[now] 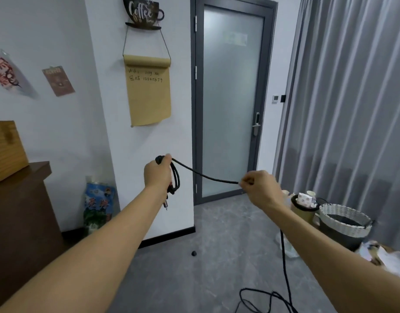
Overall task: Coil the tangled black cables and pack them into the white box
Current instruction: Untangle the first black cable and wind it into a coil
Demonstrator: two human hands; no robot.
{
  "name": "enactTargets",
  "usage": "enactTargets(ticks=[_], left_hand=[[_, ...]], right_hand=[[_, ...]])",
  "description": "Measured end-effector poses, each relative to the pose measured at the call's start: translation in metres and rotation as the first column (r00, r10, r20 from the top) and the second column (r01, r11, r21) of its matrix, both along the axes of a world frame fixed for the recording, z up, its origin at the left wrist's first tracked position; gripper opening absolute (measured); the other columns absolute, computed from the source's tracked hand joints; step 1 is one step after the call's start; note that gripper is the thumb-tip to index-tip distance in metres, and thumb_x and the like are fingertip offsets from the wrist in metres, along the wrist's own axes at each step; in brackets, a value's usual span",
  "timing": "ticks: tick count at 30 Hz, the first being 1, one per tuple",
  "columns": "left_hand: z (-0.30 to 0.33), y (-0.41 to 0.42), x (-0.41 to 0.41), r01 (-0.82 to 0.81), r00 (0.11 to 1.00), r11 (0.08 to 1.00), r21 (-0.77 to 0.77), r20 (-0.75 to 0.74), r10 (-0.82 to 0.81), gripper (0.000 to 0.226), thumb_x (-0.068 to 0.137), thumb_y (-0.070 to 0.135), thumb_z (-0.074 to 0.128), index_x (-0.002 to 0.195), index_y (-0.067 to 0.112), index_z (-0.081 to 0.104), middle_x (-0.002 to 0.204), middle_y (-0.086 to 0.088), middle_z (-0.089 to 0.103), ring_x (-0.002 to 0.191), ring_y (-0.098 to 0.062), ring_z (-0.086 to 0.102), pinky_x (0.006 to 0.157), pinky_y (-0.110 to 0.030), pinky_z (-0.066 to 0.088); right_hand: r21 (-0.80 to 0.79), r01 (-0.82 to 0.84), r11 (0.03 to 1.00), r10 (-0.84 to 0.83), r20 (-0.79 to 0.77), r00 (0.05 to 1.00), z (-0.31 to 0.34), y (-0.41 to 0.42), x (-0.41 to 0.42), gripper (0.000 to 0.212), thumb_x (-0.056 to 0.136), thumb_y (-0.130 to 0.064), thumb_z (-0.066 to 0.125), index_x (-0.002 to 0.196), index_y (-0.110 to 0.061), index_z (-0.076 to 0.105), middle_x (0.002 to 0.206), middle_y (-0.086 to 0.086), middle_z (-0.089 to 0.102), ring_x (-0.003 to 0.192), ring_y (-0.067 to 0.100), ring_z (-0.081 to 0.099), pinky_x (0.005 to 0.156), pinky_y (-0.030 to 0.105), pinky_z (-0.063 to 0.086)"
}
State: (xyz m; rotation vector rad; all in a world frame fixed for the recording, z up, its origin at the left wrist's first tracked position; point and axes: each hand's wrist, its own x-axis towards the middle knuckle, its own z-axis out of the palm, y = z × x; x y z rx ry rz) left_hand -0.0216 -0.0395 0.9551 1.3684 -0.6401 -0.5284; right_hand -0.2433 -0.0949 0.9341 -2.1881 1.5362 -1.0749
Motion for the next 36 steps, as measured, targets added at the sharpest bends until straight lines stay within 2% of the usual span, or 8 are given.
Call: enactTargets(ticks=[4,10,14,19,23,26,31,36], left_hand=[[0.005,-0.004,-0.021,0.134,0.938,0.990,0.044,0.317,-0.141,0.037,0.097,0.037,0.044,0.072,0.011,0.037,0.058,-0.004,0.041,0.049,-0.019,0.041,0.049,-0.024,0.038],[0.006,-0.004,-0.047,0.333,0.821,0.930,0.158,0.436,-0.368,0.028,0.102,0.028,0.036,0.084,0.007,0.044,0.068,-0.004,0.053,0.062,-0.016,0.053,0.068,-0.029,0.045],[0.010,0.007,-0.061,0.522,0.700,0.808,0.274,0.404,-0.589,0.031,0.103,0.028,0.032,0.085,0.008,0.046,0.068,-0.004,0.058,0.063,-0.015,0.062,0.062,-0.025,0.051],[0.008,0.014,-0.071,0.724,0.626,0.643,0.251,0.153,-0.764,0.040,0.102,0.038,0.031,0.072,0.014,0.042,0.048,0.008,0.036,0.044,-0.009,0.032,0.045,-0.017,0.035],[0.012,0.021,-0.064,0.724,0.564,0.596,0.346,0.199,-0.801,0.033,0.092,0.037,0.055,0.071,0.014,0.045,0.048,0.008,0.025,0.040,-0.007,0.020,0.039,-0.016,0.026],[0.010,0.025,-0.044,0.636,0.662,0.693,0.339,0.221,-0.716,0.039,0.086,0.018,0.066,0.056,0.018,0.040,0.046,0.007,0.026,0.040,-0.009,0.021,0.037,-0.017,0.024],[0.003,0.031,0.002,0.414,0.905,0.893,0.175,0.028,-0.425,0.034,0.086,0.019,0.067,0.061,0.020,0.043,0.042,0.010,0.026,0.034,-0.006,0.019,0.034,-0.016,0.022],[-0.004,0.031,0.032,0.119,0.989,0.989,0.093,-0.103,-0.109,0.030,0.086,0.022,0.067,0.065,0.016,0.046,0.032,0.011,0.031,0.026,-0.005,0.024,0.037,-0.018,0.027]], right_hand=[[-0.110,-0.188,0.976,0.135,-0.368,0.920,0.024,0.021,0.023,0.020,0.090,-0.022,0.054,0.088,-0.016,0.073,0.086,0.001,0.072,0.078,0.023,0.065,0.067,0.031,0.053],[-0.070,-0.378,0.923,0.314,-0.432,0.845,0.063,0.029,0.021,0.018,0.090,-0.030,0.058,0.094,-0.021,0.073,0.083,-0.007,0.067,0.073,0.012,0.056,0.069,0.029,0.050],[-0.008,-0.461,0.887,0.439,-0.288,0.851,0.067,0.023,0.013,0.023,0.090,-0.030,0.060,0.087,-0.011,0.072,0.076,0.003,0.066,0.062,0.013,0.049,0.062,0.032,0.045],[0.070,-0.444,0.893,0.445,-0.001,0.896,0.058,0.018,0.003,0.030,0.080,-0.033,0.071,0.074,-0.004,0.065,0.055,-0.001,0.046,0.048,0.008,0.035,0.051,0.020,0.030],[0.196,-0.451,0.871,0.398,0.260,0.880,0.031,0.010,-0.010,0.030,0.079,-0.034,0.070,0.067,-0.010,0.058,0.055,0.000,0.044,0.049,0.010,0.033,0.048,0.020,0.028],[0.251,-0.440,0.862,0.328,0.383,0.863,0.009,0.004,-0.027,0.030,0.083,-0.031,0.067,0.067,-0.008,0.059,0.058,0.003,0.041,0.053,0.013,0.032,0.051,0.022,0.028],[0.289,-0.303,0.908,0.157,0.436,0.886,-0.016,-0.009,-0.052,0.034,0.086,-0.023,0.066,0.088,0.010,0.065,0.060,0.004,0.038,0.056,0.014,0.030,0.052,0.025,0.025],[0.169,-0.168,0.971,0.080,0.433,0.898,-0.012,-0.011,-0.048,0.015,0.088,-0.010,0.063,0.098,0.000,0.069,0.054,-0.006,0.046,0.042,0.002,0.044,0.047,0.012,0.036]])
